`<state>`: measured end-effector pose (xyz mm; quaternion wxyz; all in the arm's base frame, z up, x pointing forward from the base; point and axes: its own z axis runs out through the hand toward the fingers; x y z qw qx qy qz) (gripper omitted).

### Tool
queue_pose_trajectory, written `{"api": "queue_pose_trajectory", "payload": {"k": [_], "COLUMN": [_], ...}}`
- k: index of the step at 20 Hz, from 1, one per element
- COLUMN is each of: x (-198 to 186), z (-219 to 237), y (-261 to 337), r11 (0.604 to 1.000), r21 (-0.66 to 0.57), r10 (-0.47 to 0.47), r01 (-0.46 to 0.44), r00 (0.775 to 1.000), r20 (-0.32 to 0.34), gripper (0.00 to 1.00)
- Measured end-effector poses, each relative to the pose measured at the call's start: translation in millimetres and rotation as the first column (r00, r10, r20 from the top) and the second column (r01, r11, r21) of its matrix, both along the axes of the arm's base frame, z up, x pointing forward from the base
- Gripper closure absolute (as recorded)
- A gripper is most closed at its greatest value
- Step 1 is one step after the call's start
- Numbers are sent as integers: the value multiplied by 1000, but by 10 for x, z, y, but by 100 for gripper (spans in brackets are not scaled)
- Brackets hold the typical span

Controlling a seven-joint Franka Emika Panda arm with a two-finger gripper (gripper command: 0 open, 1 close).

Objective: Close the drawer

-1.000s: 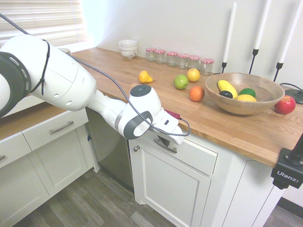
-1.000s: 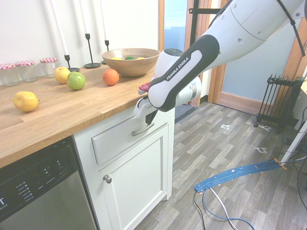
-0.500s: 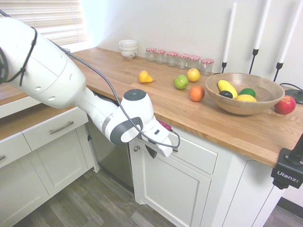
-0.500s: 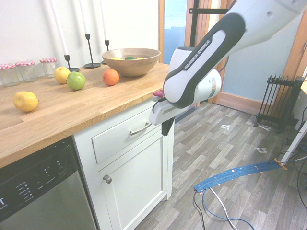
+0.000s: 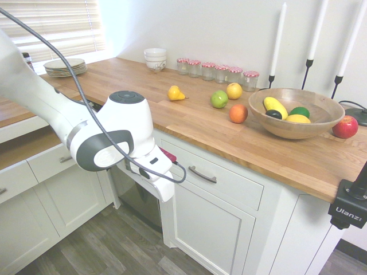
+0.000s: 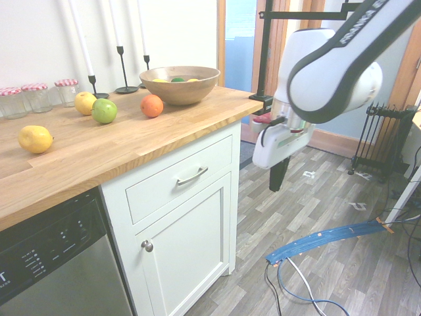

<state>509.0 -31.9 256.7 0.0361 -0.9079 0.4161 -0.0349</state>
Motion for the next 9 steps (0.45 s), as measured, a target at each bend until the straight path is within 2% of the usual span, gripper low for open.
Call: {"api": "queue_pose_trajectory", "payload": {"k": [4, 9], "x": [-347, -534], "z": [151, 265], "y": [97, 159], "r11": [1000, 1000], "r21": [-10, -13], "r10": [-2, -3], "r01": [2, 3], "r00": [1000, 1000], "r20": [0, 12], "gripper": [0, 0]}}
